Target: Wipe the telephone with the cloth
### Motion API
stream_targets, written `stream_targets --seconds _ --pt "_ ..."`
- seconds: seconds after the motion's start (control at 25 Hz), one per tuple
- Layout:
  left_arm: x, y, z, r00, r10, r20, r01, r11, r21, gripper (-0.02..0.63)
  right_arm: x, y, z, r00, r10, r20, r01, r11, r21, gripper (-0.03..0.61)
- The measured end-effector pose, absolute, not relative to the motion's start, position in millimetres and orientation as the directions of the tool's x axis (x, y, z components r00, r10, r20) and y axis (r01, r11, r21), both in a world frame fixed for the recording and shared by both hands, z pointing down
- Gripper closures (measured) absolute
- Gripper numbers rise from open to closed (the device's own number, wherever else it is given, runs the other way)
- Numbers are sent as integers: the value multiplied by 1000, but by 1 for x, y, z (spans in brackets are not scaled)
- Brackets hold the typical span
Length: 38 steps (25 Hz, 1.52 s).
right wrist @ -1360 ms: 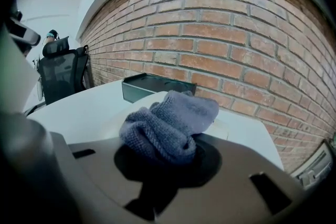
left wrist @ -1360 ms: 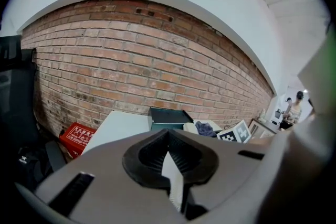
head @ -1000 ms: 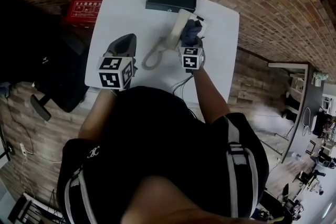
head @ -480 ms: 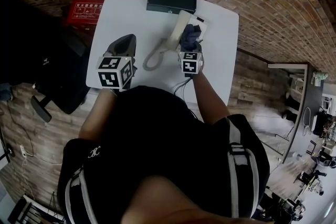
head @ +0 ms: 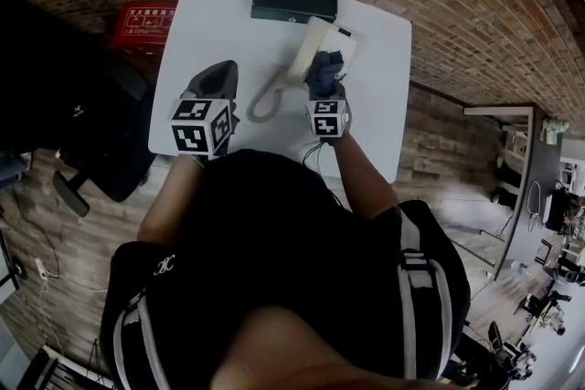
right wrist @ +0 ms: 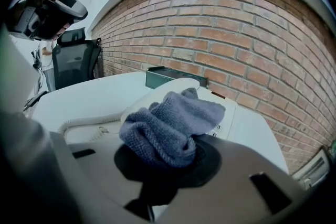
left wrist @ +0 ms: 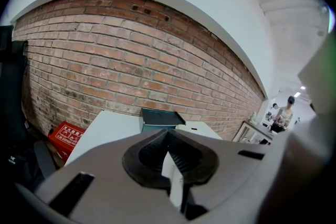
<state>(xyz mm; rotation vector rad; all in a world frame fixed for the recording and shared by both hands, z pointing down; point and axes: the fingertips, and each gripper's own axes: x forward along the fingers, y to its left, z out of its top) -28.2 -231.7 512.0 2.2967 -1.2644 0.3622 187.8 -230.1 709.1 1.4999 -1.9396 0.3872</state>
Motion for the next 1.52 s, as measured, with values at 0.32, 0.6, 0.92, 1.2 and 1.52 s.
stream_targets --seconds 0.32,0.6,0.92,1.2,1.52 --pt "-26 -232 512 565 -698 440 -825 -473 308 620 188 -224 711 -96 -763 639 -961 239 142 517" --pt "-30 -234 511 593 -683 426 -805 -494 330 620 185 -213 707 -116 -761 638 -977 202 64 517" --pt "-26 -231 513 654 -636 408 -756 -533 380 620 180 -209 711 -91 -763 640 -988 150 37 517" --pt "-30 -227 513 694 -603 394 -719 -566 402 620 184 -201 715 -29 -763 646 -1000 25 -15 517" --pt "-42 -222 526 738 -537 407 -674 -609 418 620 181 -200 719 42 -722 690 -999 -45 13 517"
